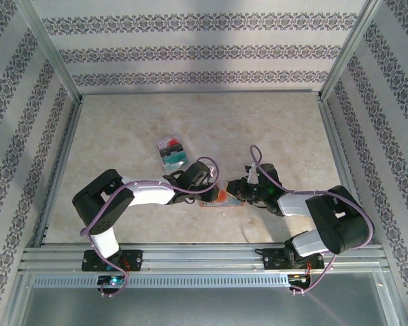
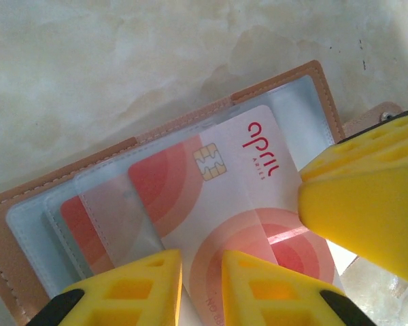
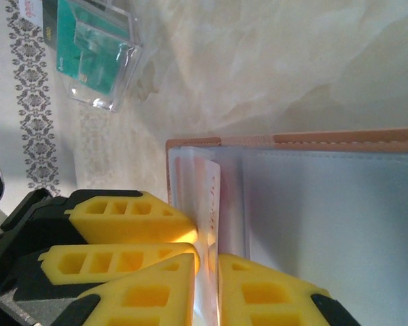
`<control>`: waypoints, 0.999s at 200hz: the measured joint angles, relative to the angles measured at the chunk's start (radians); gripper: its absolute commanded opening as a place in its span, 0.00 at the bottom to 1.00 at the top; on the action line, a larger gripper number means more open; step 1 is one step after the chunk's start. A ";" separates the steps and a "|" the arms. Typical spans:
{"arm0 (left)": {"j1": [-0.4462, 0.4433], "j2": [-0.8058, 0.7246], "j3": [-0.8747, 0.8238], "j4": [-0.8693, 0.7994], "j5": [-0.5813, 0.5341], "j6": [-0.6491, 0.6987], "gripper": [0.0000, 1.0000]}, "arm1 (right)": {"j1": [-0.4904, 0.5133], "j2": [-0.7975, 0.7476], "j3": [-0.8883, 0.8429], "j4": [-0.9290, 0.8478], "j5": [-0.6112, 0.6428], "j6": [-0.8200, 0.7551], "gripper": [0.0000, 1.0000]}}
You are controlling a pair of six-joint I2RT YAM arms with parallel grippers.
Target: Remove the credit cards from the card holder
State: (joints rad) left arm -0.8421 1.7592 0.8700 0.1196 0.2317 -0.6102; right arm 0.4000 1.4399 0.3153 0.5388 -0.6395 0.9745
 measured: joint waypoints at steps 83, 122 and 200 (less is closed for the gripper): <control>0.001 0.000 -0.013 0.026 -0.001 -0.008 0.24 | 0.016 0.003 0.000 0.003 0.014 -0.006 0.01; 0.005 -0.008 -0.033 0.048 0.000 -0.013 0.24 | 0.004 -0.027 0.001 -0.052 0.017 -0.037 0.00; 0.006 -0.026 -0.052 0.053 0.000 -0.019 0.30 | -0.038 -0.202 0.079 -0.362 0.060 -0.193 0.00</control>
State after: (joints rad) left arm -0.8356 1.7329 0.8181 0.1722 0.2317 -0.6289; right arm 0.3618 1.2377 0.3946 0.1768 -0.5800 0.7818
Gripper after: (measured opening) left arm 0.276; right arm 0.055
